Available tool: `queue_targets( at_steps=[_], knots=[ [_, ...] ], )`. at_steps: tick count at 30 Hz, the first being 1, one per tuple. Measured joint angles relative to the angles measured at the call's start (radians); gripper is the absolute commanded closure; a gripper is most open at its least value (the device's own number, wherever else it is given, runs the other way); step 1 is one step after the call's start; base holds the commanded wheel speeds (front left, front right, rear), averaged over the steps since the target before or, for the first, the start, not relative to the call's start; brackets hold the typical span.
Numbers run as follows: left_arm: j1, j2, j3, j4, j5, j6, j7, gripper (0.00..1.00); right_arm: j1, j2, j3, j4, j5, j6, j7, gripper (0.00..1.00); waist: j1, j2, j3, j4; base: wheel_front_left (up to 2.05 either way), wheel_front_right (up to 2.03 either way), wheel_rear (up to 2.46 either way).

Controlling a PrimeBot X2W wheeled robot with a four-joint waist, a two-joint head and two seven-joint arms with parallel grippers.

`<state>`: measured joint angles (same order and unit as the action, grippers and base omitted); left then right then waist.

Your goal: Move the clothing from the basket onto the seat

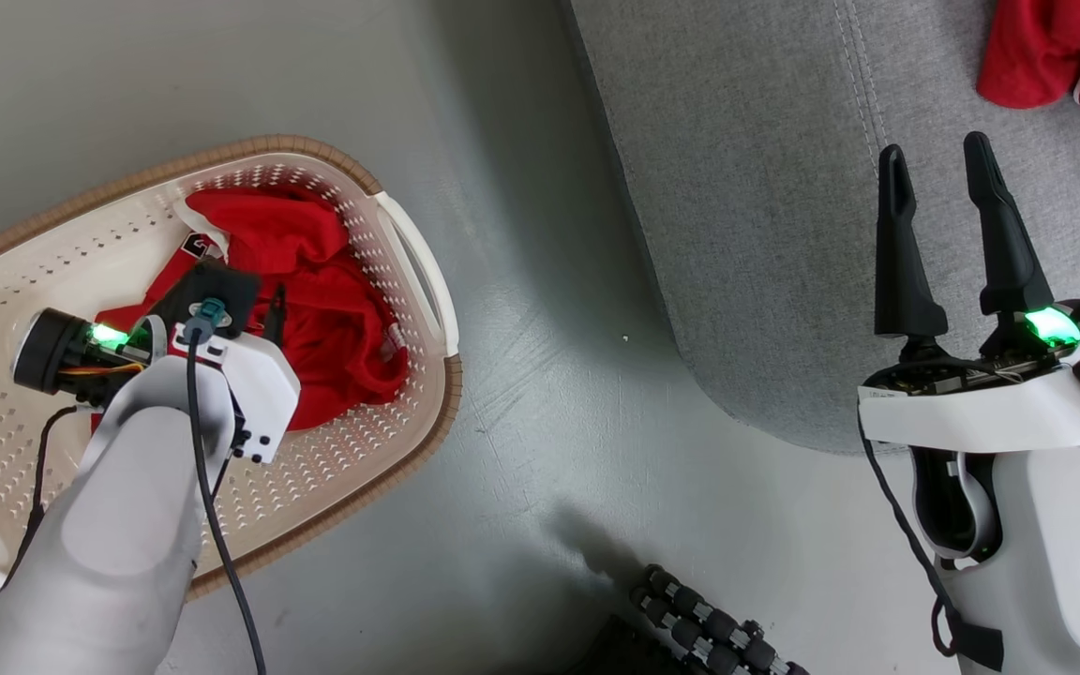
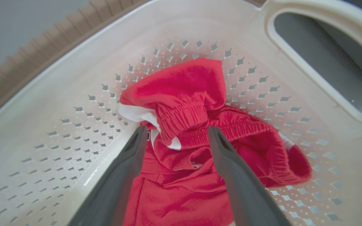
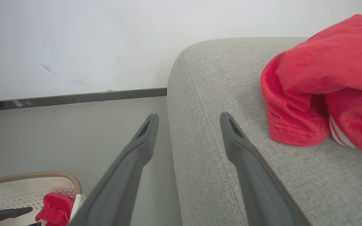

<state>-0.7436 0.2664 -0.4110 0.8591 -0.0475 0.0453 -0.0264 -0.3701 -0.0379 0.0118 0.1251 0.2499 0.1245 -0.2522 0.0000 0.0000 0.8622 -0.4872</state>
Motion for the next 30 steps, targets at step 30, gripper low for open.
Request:
queue_targets(
  at_steps=[30],
  knots=[
    [-0.096, -0.087, 0.039, 0.146, -0.054, 0.052, 0.063, 0.00, 0.006, 0.000, -0.003, -0.026, -0.022, 0.000, 0.000, 0.00, 0.0000, 0.0000, 0.010, 0.011, 0.00, 0.00, 0.00]
  ],
)
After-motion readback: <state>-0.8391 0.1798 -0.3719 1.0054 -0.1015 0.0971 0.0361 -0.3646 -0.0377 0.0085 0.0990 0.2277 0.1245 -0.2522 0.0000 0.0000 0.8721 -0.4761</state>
